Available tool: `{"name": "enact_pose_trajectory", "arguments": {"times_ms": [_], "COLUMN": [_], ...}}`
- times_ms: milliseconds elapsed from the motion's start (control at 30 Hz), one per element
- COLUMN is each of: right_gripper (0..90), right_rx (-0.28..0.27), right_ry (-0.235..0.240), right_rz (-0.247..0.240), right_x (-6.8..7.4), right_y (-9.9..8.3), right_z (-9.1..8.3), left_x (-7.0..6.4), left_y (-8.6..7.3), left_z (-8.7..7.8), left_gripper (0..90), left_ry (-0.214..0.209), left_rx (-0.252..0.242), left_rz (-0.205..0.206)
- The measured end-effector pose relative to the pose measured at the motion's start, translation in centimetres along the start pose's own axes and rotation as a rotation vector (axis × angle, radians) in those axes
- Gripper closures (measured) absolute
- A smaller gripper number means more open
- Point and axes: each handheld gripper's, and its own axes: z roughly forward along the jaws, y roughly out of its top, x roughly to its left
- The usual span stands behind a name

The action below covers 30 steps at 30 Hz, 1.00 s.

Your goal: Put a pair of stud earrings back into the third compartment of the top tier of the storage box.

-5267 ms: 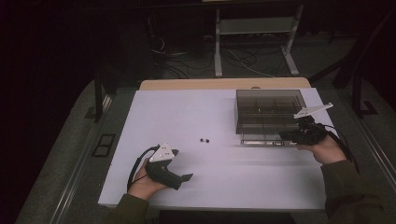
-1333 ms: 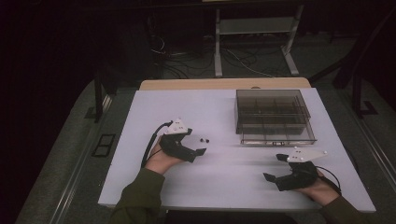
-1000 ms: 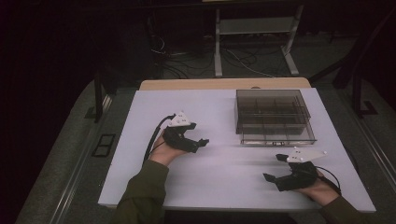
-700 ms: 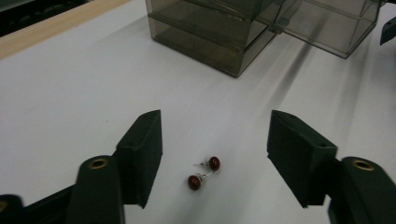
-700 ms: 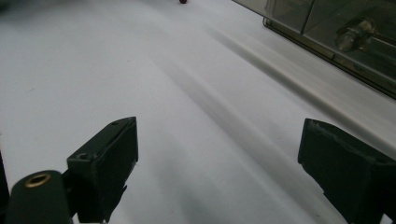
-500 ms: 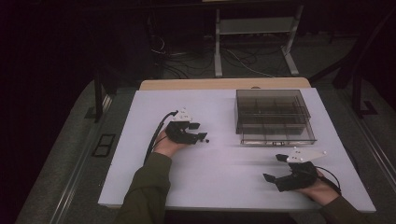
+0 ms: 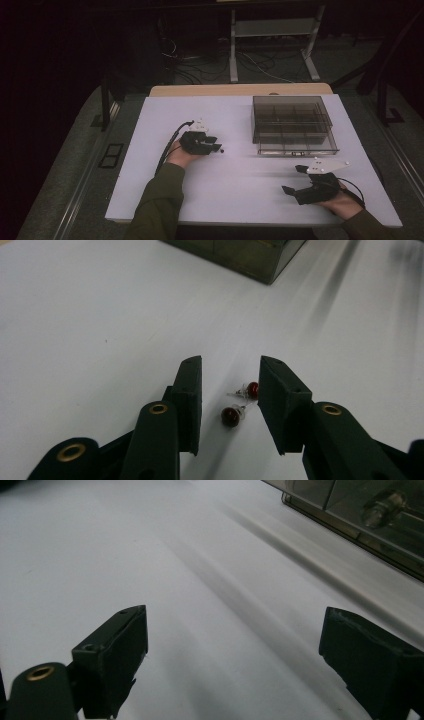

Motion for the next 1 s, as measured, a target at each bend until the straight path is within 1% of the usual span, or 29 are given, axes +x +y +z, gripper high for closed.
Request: {"name": "enact_pose_trajectory", "arguments": {"times_ms": [67,200,233,267,467,567,667,767,833,1000], "right_gripper": [11.6,11.6,11.6,11.6,11.6,11.6,11.6,11.6,11.6,11.6], "right_rx": [-0.001,0.004,0.005,0.006,0.006,0.007,0.006,0.007,0.008,0.013], "right_ry": [0.001,0.001,0.001,0.002,0.002,0.002,0.001,0.001,-0.001,-0.003], "right_rz": [0.000,0.001,0.000,-0.001,-0.002,-0.001,-0.002,-0.003,-0.006,-0.010], "right_x": [-0.1,-0.1,-0.1,-0.1,-0.1,-0.1,-0.1,-0.1,-0.1,-0.1], "right_y": [0.0,0.0,0.0,0.0,0.1,0.1,0.0,0.0,0.0,0.0], "right_z": [0.0,0.1,0.1,0.2,0.3,0.3,0.2,0.2,0.3,0.3], "left_x": [0.0,0.1,0.0,0.0,-0.1,0.0,0.1,0.1,0.0,-0.1], "left_y": [-0.1,-0.2,-0.2,-0.2,-0.3,-0.3,-0.4,-0.5,-0.5,-0.6], "left_z": [0.1,0.3,0.5,0.6,0.9,0.9,0.9,1.0,1.0,1.1], "left_gripper": [63.3,65.6,65.9,66.6,72.1,72.9,74.2,74.7,75.3,75.5], "left_ry": [-0.005,-0.015,-0.016,-0.020,-0.029,-0.030,-0.037,-0.036,-0.042,-0.043], "left_rx": [0.005,0.018,0.016,0.022,0.048,0.048,0.054,0.067,0.071,0.087], "left_rz": [-0.005,0.002,-0.002,0.008,0.017,0.015,0.012,0.020,0.016,0.028]}}
